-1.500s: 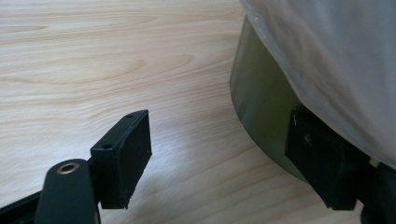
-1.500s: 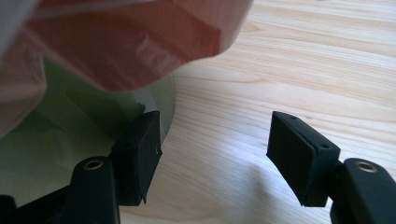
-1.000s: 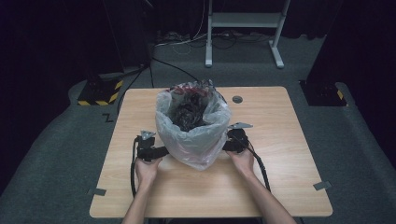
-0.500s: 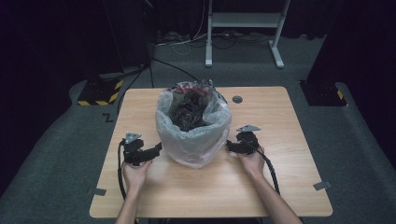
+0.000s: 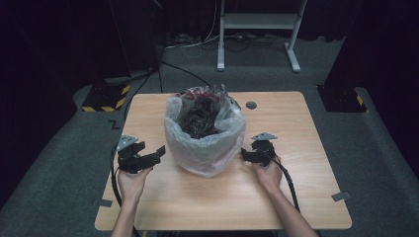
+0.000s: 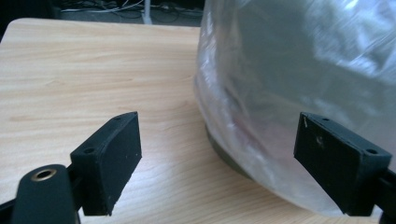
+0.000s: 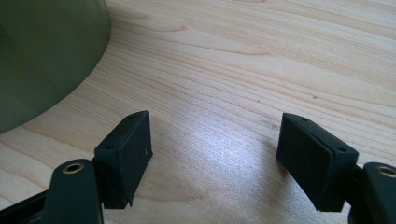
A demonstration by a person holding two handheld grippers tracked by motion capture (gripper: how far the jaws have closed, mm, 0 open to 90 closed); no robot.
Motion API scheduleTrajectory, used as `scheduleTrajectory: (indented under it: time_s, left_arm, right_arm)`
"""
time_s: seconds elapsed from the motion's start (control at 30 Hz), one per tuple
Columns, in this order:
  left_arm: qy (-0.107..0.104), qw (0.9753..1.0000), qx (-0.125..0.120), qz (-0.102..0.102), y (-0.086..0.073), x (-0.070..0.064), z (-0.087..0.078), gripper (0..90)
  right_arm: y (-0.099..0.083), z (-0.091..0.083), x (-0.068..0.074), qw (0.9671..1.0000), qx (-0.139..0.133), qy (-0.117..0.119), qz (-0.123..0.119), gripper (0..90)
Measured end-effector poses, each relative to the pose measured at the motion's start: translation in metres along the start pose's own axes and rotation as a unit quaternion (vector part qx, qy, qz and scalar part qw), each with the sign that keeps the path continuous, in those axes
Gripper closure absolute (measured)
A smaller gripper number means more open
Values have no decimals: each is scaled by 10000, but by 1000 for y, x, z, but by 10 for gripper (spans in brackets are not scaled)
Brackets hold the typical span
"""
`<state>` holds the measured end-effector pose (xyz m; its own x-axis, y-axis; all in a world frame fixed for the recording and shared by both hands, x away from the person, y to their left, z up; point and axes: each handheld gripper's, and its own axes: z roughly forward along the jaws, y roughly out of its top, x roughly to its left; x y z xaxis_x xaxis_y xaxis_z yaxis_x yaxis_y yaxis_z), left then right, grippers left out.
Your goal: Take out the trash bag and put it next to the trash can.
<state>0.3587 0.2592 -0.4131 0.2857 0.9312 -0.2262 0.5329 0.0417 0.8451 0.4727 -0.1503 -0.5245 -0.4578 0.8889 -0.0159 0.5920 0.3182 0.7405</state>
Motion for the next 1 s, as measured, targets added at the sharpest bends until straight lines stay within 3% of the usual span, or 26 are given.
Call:
scheduleTrajectory:
  time_s: [0.27, 0.5, 0.77, 1.0]
  left_arm:
    - [-334, 9994, -123, -18, 19, -5, -6, 152]
    - [-452, 9987, -209, 50, 44, -13, -8, 152]
    - [-312, 9991, -123, 244, 73, -25, 1, 178]
    - [-150, 9993, -29, 334, 86, -32, 18, 235]
  right_arm:
    - [0, 0, 0, 10000, 2, 0, -6, 261]
    - [0, 0, 0, 10000, 3, 2, -3, 262]
    - [0, 0, 0, 10000, -3, 3, -2, 262]
    - [-1, -1, 0, 10000, -5, 11, -9, 262]
